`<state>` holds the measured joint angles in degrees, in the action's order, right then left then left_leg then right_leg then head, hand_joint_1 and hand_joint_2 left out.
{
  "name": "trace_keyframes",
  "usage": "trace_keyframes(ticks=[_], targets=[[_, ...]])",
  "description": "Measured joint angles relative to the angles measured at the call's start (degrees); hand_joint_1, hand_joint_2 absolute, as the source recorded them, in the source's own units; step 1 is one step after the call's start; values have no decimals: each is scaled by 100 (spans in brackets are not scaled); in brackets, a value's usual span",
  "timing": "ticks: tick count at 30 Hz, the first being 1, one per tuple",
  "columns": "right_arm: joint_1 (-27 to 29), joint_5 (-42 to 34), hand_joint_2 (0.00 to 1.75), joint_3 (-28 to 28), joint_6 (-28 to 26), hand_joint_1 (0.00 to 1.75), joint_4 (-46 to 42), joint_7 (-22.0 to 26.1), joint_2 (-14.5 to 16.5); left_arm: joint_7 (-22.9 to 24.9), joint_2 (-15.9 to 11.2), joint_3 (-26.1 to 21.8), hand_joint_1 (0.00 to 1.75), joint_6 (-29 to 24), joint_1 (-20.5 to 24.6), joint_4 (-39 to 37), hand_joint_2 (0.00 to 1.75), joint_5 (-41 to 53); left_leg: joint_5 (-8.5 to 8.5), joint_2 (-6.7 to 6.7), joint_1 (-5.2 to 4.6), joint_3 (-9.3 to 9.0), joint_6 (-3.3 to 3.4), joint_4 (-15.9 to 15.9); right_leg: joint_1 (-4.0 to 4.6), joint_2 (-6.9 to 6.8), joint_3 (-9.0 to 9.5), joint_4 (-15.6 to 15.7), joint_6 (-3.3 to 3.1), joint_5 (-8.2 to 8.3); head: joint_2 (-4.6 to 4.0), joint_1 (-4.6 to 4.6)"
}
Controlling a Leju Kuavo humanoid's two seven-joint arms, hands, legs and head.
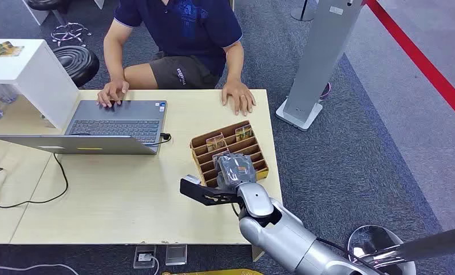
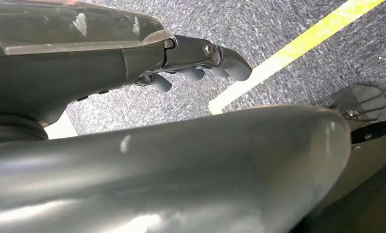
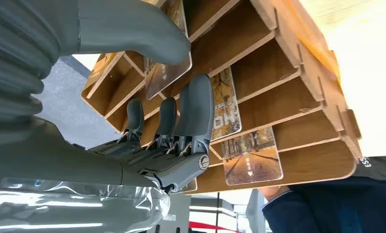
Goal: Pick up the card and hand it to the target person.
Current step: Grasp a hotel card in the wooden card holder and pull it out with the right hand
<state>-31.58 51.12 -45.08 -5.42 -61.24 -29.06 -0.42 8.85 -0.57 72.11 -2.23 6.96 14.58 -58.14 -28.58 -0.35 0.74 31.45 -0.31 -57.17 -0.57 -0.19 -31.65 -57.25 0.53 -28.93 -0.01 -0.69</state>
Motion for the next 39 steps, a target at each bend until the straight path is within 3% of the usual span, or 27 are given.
trace_keyframes(ticks=[20, 27, 33, 39], targets=[[34, 7, 175, 20, 20, 104, -4, -50, -103, -1, 0, 0, 0, 9, 0, 0, 0, 3, 0, 0, 0, 0, 0, 0, 0, 0, 0, 0, 0, 0, -1, 1], [53, 19, 175, 16, 45, 112, -4, -49, -103, -10, 0, 0, 0, 9, 0, 0, 0, 3, 0, 0, 0, 0, 0, 0, 0, 0, 0, 0, 0, 0, -1, 1], [57, 22, 175, 19, 21, 144, -4, -44, -119, -29, 0, 0, 0, 18, 0, 0, 0, 32, 0, 0, 0, 0, 0, 0, 0, 0, 0, 0, 0, 0, -1, 1], [55, 20, 175, 25, -4, 161, -2, -8, -128, -36, 0, 0, 0, 22, -1, 0, 0, 55, 0, 0, 0, -3, 0, 0, 0, 1, 2, 0, 0, 0, -1, 1]])
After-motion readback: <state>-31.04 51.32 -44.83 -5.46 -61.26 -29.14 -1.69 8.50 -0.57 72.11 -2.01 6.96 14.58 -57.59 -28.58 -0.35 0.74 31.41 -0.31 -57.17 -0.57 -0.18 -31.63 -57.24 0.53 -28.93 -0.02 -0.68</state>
